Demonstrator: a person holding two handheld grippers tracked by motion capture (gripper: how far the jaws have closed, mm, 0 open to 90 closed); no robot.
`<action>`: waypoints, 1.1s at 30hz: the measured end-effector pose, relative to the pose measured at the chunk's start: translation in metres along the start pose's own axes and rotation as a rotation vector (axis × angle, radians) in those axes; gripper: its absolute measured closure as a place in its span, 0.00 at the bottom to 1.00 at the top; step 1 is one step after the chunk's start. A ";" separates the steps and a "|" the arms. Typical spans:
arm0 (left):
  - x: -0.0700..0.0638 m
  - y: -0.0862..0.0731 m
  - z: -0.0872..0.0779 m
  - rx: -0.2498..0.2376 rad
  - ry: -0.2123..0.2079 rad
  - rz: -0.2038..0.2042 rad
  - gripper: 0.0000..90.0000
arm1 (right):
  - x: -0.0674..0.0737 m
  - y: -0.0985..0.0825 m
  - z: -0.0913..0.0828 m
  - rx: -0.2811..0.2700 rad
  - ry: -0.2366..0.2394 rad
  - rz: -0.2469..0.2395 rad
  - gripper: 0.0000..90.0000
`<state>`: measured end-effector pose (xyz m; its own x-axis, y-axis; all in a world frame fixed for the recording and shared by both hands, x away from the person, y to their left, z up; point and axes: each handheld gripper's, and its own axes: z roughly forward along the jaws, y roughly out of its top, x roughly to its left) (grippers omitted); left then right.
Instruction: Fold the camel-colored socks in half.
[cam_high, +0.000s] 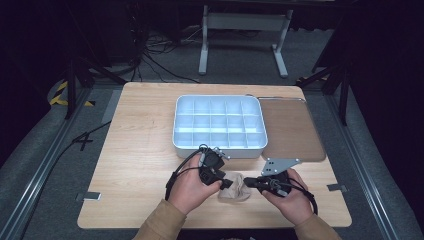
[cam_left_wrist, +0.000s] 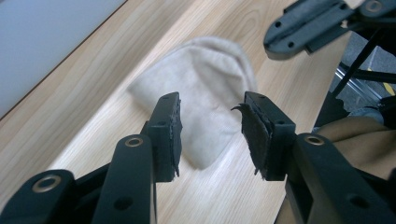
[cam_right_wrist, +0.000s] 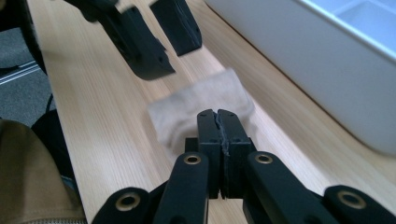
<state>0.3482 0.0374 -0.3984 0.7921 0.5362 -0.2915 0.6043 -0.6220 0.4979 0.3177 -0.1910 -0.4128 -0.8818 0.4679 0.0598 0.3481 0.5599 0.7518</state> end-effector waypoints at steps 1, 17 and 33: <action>0.002 -0.003 -0.001 0.005 0.014 0.002 0.65 | 0.001 0.002 0.002 -0.003 0.005 -0.005 0.99; 0.003 -0.011 0.016 0.079 -0.016 0.054 0.72 | -0.002 0.001 0.028 0.067 -0.006 -0.006 0.99; 0.001 -0.005 0.049 0.230 -0.072 0.065 0.84 | -0.016 -0.032 0.032 0.134 0.001 0.077 0.96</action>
<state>0.3505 0.0128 -0.4415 0.8289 0.4540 -0.3269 0.5492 -0.7714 0.3213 0.3307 -0.1946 -0.4589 -0.8512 0.5121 0.1149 0.4541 0.6087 0.6506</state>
